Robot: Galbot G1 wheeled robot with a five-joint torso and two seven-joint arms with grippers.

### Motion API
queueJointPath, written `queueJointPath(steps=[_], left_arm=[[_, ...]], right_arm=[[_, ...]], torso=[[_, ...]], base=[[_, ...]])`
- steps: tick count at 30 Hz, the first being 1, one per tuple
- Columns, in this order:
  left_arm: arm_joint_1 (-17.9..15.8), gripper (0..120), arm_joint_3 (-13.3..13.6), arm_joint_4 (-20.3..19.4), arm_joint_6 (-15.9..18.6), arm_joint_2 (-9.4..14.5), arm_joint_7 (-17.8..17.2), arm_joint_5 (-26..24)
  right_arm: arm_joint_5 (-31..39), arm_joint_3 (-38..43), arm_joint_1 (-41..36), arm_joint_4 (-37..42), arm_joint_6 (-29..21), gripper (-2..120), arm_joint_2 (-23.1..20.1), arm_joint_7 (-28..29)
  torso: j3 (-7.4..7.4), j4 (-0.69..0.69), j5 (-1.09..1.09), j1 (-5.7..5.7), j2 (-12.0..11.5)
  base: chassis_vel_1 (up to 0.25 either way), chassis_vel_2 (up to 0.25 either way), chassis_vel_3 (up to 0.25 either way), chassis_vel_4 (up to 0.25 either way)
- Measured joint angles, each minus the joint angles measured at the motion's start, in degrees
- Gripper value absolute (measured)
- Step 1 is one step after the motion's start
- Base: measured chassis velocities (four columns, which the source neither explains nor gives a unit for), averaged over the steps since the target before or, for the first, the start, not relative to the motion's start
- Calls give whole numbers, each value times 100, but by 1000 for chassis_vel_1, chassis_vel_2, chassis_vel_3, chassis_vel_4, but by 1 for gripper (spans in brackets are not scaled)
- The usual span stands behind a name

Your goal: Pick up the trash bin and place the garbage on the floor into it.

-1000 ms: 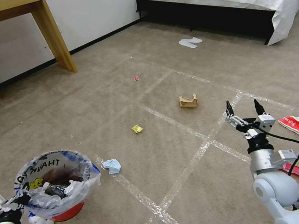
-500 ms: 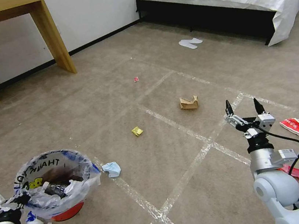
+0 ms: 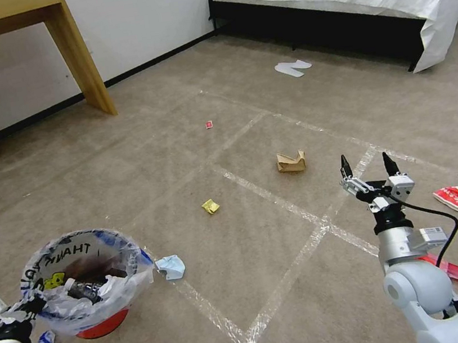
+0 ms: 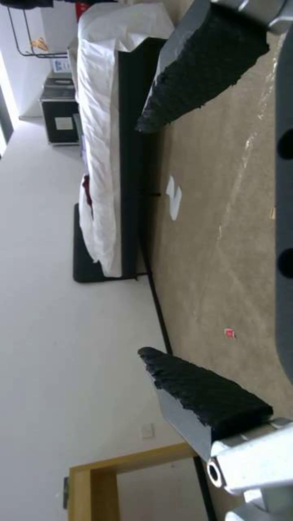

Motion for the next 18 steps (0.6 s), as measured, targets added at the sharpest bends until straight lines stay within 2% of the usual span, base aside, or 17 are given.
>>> queueJointPath(steps=[12, 18], left_arm=[[2, 5, -12, 37, 0, 5, -4, 7], [-4, 5, 14, 46, 0, -5, -5, 14]], right_arm=[[27, -155, 87, -71, 5, 100, 43, 34], [18, -184, 105, -79, 8, 100, 46, 32]], torso=[[0, 0, 0, 1, 0], [0, 0, 0, 1, 0]], base=[[-52, 55, 60, -53], [0, 0, 0, 0]])
